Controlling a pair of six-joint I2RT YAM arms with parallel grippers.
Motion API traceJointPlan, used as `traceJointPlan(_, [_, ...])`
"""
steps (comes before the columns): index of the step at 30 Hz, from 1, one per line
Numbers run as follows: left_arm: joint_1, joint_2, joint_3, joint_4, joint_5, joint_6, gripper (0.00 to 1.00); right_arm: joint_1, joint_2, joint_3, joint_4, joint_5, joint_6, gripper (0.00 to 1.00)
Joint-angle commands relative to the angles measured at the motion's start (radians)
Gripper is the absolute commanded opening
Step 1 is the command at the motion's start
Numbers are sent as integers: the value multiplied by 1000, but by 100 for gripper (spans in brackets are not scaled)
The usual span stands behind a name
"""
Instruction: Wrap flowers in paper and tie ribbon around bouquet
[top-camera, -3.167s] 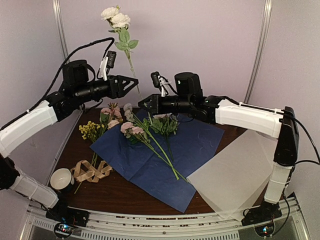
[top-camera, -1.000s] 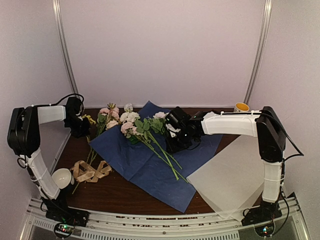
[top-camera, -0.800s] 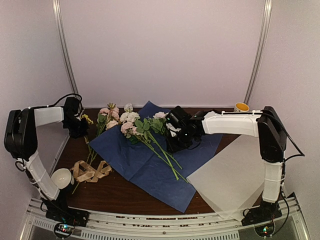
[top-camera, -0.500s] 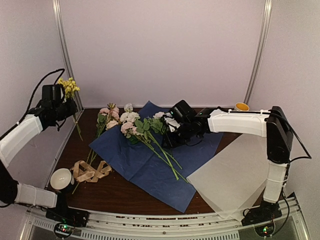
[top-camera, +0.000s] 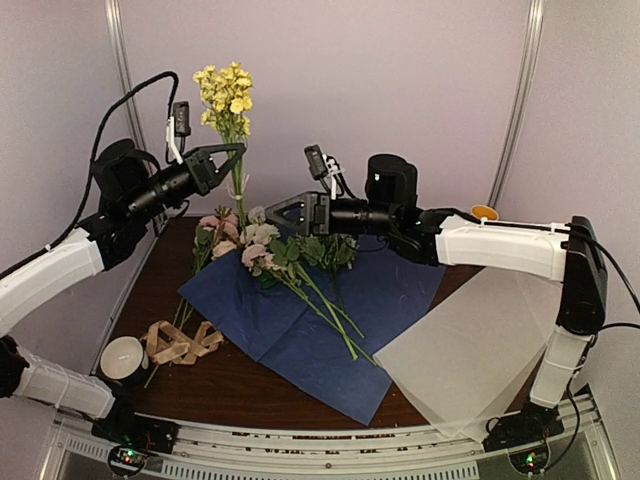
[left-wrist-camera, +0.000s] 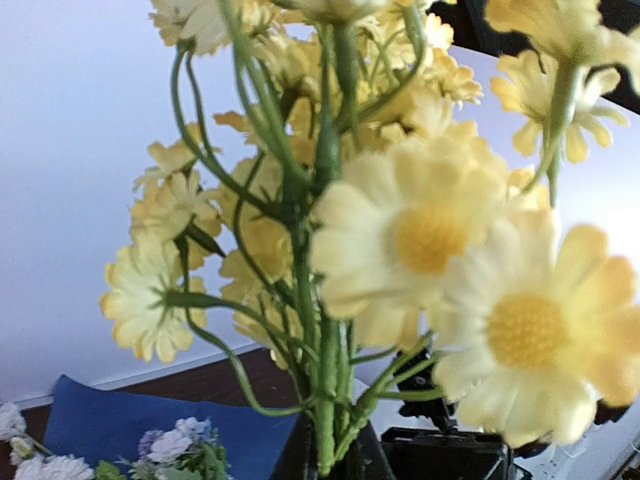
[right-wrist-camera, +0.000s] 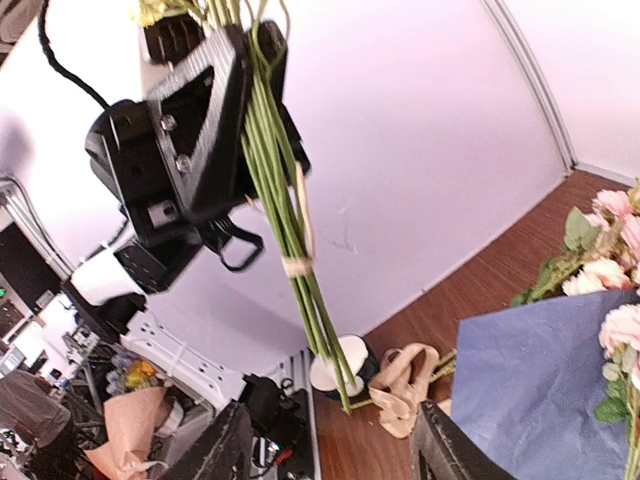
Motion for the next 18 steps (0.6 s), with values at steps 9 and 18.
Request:
traceJointPlan(9, [-105,129,59,230,127,-86,0,18,52,72,157,0,97,41])
traceJointPlan(18, [-120,181,52,227,125,-108,0,10,50,91,54,59,62,0])
